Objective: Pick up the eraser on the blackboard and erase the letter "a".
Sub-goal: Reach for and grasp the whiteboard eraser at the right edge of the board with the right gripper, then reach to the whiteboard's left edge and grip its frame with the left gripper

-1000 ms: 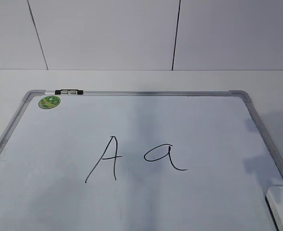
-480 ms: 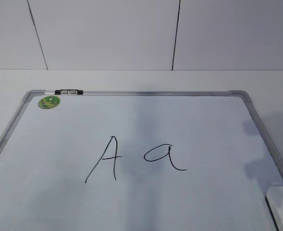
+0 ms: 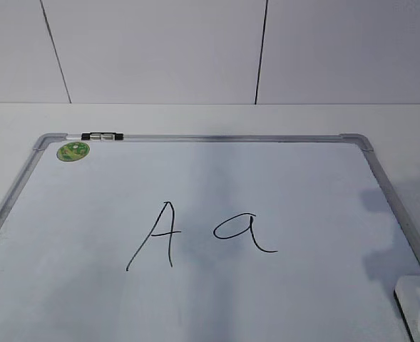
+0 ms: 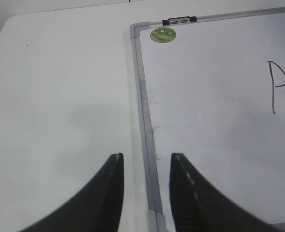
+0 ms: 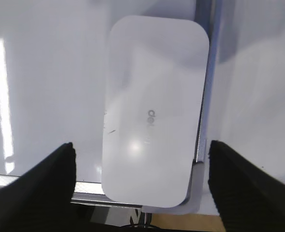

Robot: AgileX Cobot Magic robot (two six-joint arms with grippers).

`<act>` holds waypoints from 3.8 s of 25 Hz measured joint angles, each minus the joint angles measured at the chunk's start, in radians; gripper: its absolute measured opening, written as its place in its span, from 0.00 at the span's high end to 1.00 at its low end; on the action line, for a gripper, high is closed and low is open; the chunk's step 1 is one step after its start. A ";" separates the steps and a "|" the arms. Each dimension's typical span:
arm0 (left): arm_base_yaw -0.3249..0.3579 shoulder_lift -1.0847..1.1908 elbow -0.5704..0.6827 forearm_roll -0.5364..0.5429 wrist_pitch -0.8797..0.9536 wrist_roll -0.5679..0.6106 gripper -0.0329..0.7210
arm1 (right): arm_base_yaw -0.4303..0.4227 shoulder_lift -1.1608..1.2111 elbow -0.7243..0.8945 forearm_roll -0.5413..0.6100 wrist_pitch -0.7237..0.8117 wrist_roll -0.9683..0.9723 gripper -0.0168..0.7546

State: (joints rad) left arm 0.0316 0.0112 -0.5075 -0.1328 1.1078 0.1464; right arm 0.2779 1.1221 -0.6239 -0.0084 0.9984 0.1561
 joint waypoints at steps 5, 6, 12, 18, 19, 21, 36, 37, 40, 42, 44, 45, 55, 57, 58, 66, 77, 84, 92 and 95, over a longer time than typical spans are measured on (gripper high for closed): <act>0.000 0.000 0.000 0.000 0.000 0.000 0.62 | 0.000 0.065 0.000 0.008 -0.013 0.000 0.12; 0.000 0.000 0.000 0.000 0.000 0.000 0.62 | 0.000 0.074 0.000 0.008 -0.014 0.000 0.12; 0.000 0.000 0.000 0.000 0.000 0.000 0.62 | 0.000 0.091 0.000 0.020 -0.018 0.000 0.11; 0.000 0.000 0.000 0.000 0.000 0.000 0.62 | 0.000 0.092 0.000 0.002 -0.021 0.036 0.11; 0.000 0.000 0.000 0.000 0.000 0.000 0.62 | 0.000 0.092 0.000 -0.003 -0.021 0.040 0.11; 0.000 0.000 0.000 0.000 0.000 0.000 0.62 | 0.000 0.092 0.000 -0.005 -0.021 0.047 0.11; 0.000 0.000 0.000 -0.002 0.000 0.000 0.62 | 0.000 0.198 0.012 -0.013 -0.092 0.053 0.11; 0.000 0.000 0.000 -0.002 0.000 0.000 0.62 | 0.000 0.207 0.012 -0.018 -0.096 0.053 0.11; 0.000 0.000 0.000 -0.002 0.000 0.000 0.62 | 0.000 0.233 0.012 -0.021 -0.116 0.053 0.11; 0.000 0.000 0.000 -0.002 0.000 0.000 0.62 | 0.000 0.237 0.012 -0.021 -0.132 0.053 0.11; 0.000 0.000 0.000 -0.002 0.000 0.000 0.62 | 0.000 0.237 0.012 -0.022 -0.138 0.053 0.11; 0.000 0.000 0.000 -0.002 0.000 0.000 0.62 | 0.000 0.237 0.012 -0.024 -0.141 0.053 0.11; 0.000 0.000 0.000 -0.002 0.000 0.000 0.62 | 0.000 0.237 0.012 -0.041 -0.131 0.053 0.13; 0.000 0.000 0.000 -0.002 0.000 0.000 0.62 | 0.000 0.237 0.012 -0.043 -0.126 0.053 0.13; 0.000 0.000 0.000 -0.002 0.000 0.000 0.62 | 0.000 0.237 0.012 -0.043 -0.125 0.053 0.14; 0.000 0.000 0.000 -0.002 0.000 0.000 0.62 | 0.000 0.237 0.012 -0.047 -0.122 0.053 0.16; 0.000 0.000 0.000 -0.002 0.000 0.000 0.62 | 0.000 0.237 0.012 -0.048 -0.133 0.055 0.17; 0.000 0.000 0.000 -0.002 0.000 0.000 0.62 | 0.000 0.237 0.012 -0.048 -0.140 0.055 0.17; 0.000 0.000 0.000 -0.002 0.000 0.000 0.62 | 0.000 0.248 0.012 -0.048 -0.140 0.055 0.17; 0.000 0.000 0.000 -0.002 0.000 0.000 0.62 | 0.000 0.261 0.012 -0.048 -0.140 0.055 0.17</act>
State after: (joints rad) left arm 0.0316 0.0112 -0.5075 -0.1345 1.1078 0.1464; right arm 0.2779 1.3833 -0.6117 -0.0568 0.8580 0.2110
